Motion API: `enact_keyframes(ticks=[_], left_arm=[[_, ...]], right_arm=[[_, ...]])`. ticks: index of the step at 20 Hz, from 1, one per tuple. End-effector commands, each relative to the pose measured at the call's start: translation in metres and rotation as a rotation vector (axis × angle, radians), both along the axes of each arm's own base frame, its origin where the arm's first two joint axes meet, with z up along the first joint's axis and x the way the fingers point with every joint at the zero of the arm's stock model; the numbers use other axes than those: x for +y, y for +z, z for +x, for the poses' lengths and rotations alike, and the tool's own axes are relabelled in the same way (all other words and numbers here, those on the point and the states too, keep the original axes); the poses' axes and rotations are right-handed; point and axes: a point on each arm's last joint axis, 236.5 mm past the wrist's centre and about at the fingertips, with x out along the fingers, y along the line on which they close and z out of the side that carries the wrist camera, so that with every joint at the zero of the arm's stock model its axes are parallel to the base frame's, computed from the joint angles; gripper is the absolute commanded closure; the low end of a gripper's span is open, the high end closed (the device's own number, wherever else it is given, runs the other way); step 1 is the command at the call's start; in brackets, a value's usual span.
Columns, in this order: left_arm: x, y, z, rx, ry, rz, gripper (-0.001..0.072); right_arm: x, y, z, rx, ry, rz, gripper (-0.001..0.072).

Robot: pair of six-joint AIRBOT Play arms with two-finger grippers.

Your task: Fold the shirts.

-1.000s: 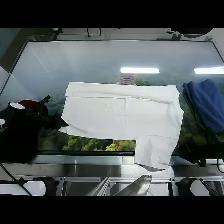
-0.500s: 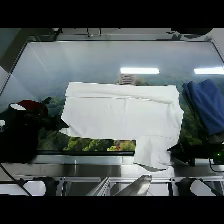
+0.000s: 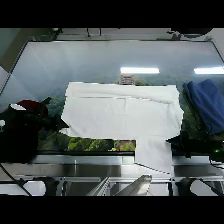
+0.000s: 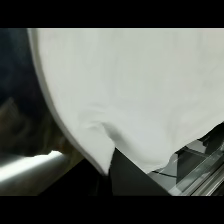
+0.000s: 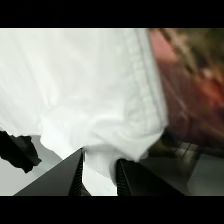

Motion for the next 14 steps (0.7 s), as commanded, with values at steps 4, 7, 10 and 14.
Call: enact_keyframes(ticks=[4,7,10,14], left_arm=[[0.000,0.001,0.000,0.002,0.000,-0.002,0.0690],[-0.003,0.003,-0.004,0.015,-0.012,-0.016,0.0690],[-0.005,0.005,-0.008,0.026,-0.020,-0.031,0.0690],[-0.009,0.024,-0.009,0.049,-0.060,-0.077,0.0690]], right_arm=[[0.019,-0.003,-0.017,0.053,0.044,0.104,0.0495],[0.022,0.003,-0.018,0.057,0.058,0.137,0.0624],[0.025,0.023,-0.016,0.052,0.092,0.199,0.0688],[0.001,0.041,0.014,0.009,0.065,0.143,0.0688]])
